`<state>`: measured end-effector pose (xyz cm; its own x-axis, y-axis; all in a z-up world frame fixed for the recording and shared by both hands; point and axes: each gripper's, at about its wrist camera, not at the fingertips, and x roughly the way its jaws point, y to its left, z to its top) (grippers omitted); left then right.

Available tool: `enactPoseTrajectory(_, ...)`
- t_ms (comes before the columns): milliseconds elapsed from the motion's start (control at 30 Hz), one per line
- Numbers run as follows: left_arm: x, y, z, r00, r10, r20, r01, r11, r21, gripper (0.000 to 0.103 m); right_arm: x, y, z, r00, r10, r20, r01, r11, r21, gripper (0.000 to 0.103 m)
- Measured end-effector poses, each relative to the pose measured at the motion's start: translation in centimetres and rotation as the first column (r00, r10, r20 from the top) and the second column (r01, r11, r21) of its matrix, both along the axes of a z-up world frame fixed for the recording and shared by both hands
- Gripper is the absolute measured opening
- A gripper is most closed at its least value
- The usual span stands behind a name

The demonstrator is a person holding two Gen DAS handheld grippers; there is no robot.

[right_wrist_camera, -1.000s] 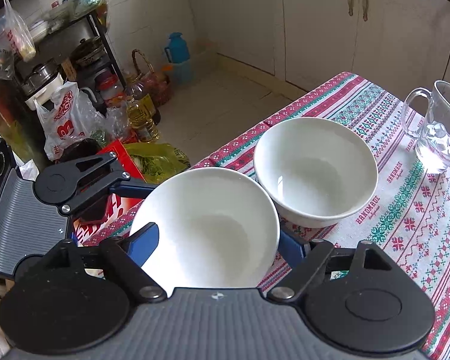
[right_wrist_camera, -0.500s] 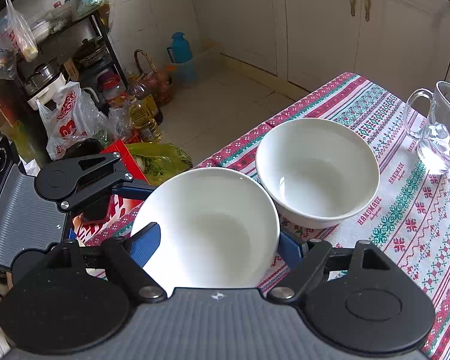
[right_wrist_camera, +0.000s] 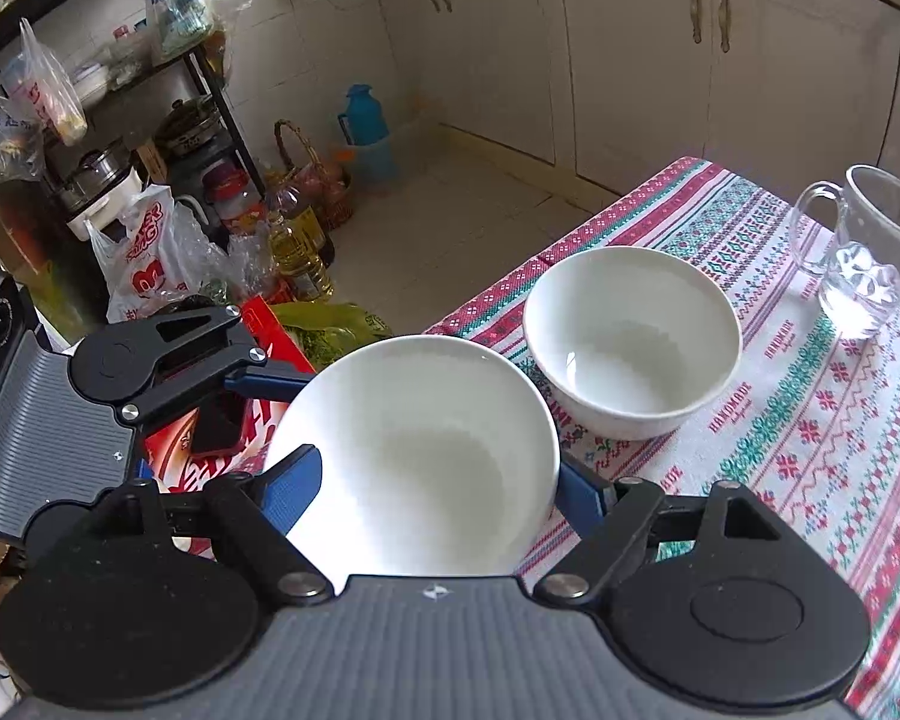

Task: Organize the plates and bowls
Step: 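Lift the white bowl by its rim with the right tool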

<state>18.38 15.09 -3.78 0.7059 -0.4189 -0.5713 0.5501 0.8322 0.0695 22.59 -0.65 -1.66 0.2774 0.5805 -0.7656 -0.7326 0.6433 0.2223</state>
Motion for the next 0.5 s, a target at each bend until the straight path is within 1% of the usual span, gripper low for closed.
enactPoseTrajectory(167,-1.5,-0.8,1.8,1.000,-0.023,0.001,0.023,1.000,-0.021,0.087,-1.9,-1.5,1.5,1.000,-0.016,0.014,0.016,1.000,0.009,0.086)
enactPoseTrajectory(333,-3.0,-2.4,2.9,0.998,-0.054,0.023,0.055,0.998,-0.007,0.087,-3.8,-3.6,2.9,0.999,-0.038,0.028,0.037,0.999,0.021,0.086)
enactPoseTrajectory(500,-4.2,-4.1,3.5,0.995,-0.092,0.034,0.093,0.996,-0.009,0.087,-6.0,-5.8,4.0,0.996,-0.064,0.055,0.062,0.998,0.029,0.086)
